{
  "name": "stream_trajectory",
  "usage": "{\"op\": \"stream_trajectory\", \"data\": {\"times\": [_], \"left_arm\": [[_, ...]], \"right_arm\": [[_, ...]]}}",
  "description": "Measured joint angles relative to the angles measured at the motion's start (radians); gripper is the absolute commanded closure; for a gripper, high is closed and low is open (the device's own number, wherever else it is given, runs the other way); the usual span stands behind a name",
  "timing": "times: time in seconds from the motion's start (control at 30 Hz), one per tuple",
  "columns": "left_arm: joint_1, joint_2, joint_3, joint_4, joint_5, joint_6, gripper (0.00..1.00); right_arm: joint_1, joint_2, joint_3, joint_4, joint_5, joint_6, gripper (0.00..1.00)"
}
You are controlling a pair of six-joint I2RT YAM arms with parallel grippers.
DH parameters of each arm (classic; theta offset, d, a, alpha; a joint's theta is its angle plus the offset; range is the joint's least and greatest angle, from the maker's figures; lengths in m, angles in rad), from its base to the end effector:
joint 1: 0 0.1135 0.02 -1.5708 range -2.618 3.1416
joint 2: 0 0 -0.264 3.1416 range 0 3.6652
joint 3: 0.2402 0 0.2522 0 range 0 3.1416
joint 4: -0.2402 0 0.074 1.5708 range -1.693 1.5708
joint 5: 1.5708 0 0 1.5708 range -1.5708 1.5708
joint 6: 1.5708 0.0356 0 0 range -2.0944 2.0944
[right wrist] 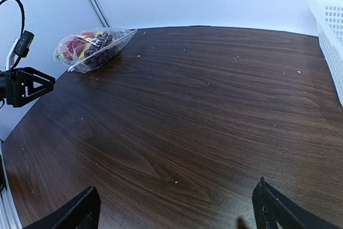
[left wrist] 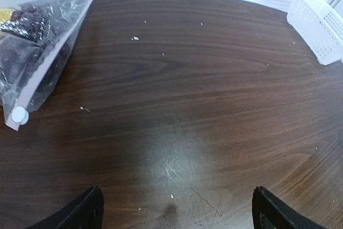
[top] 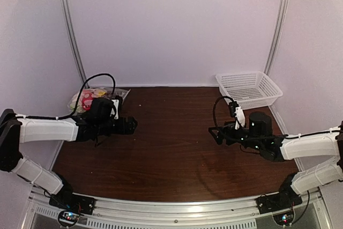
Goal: Open the zip-top bag and remove the fake food
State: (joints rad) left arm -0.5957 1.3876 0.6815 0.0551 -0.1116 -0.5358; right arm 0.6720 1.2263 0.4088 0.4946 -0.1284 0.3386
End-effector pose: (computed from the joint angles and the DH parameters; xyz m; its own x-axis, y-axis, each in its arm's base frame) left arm 0.2375 -0.1562 0.1935 -0.6785 -0.1530 -0.7185 0.1603 0.9237 -0.3481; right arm 0.1895 0.1566 0.1897 -0.4709 0.0464 -0.8810 -0.5895 0.7264 0.3533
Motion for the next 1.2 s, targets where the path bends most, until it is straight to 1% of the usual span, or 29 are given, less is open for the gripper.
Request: {"op": "stream_trajectory", "data": {"times": [0.23, 0.37, 0.5, 0.7, 0.8, 0.9, 0.97, 1.03, 1.13, 1.2], "left_arm": [[0.000, -0.011, 0.102, -0.027, -0.077, 0.070, 0.02], [0.016, 0.033, 0.207, -0.055, -0.082, 0.111, 0.02], [0.080, 0.122, 0.327, -0.109, -0.079, 0.154, 0.02], [0.198, 0.232, 0.443, -0.195, -0.061, 0.227, 0.02], [0.231, 0.296, 0.516, -0.248, -0.077, 0.274, 0.03], [0.233, 0.375, 0.609, -0.304, -0.122, 0.335, 0.08], [0.231, 0.411, 0.645, -0.328, -0.141, 0.363, 0.12], [0.229, 0.451, 0.679, -0.352, -0.158, 0.391, 0.17], [0.229, 0.505, 0.707, -0.378, -0.182, 0.428, 0.26], [0.229, 0.546, 0.728, -0.401, -0.203, 0.449, 0.29]], "right_arm": [[0.000, -0.043, -0.002, -0.011, 0.030, -0.019, 0.00], [0.000, -0.063, 0.014, -0.050, 0.040, -0.042, 0.00], [0.000, -0.070, 0.033, -0.080, 0.035, -0.064, 0.00], [-0.013, -0.071, 0.032, -0.087, 0.005, -0.074, 0.00], [-0.021, -0.067, 0.031, -0.086, -0.016, -0.074, 0.00], [-0.028, -0.058, 0.029, -0.079, -0.037, -0.074, 0.00], [-0.034, -0.051, 0.028, -0.077, -0.049, -0.074, 0.00], [-0.040, -0.044, 0.024, -0.074, -0.060, -0.074, 0.00], [-0.046, -0.029, 0.018, -0.060, -0.075, -0.072, 0.00], [-0.049, -0.014, 0.015, -0.050, -0.086, -0.070, 0.01]]}}
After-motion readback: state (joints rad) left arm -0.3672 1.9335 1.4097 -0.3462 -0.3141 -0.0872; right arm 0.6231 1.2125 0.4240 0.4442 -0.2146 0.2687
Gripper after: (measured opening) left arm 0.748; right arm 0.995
